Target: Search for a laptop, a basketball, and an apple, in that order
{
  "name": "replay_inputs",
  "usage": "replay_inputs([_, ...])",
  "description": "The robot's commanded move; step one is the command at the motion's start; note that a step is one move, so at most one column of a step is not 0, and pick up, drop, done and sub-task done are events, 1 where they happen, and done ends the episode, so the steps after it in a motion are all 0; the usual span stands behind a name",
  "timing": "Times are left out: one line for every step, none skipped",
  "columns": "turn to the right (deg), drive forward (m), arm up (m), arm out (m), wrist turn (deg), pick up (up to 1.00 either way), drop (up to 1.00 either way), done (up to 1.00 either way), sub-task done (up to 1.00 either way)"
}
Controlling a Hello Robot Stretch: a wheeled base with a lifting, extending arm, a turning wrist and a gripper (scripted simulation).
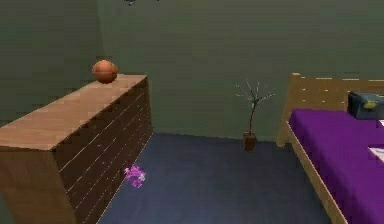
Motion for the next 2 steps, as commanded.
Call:
replay_inputs([0.0, 1.0, 0.0, 0.0, 0.0, 0.0, 0.0, 0.0, 0.0])
replay_inputs([0.0, 0.55, 0.0, 0.0, 0.0, 0.0, 0.0, 0.0, 0.0])
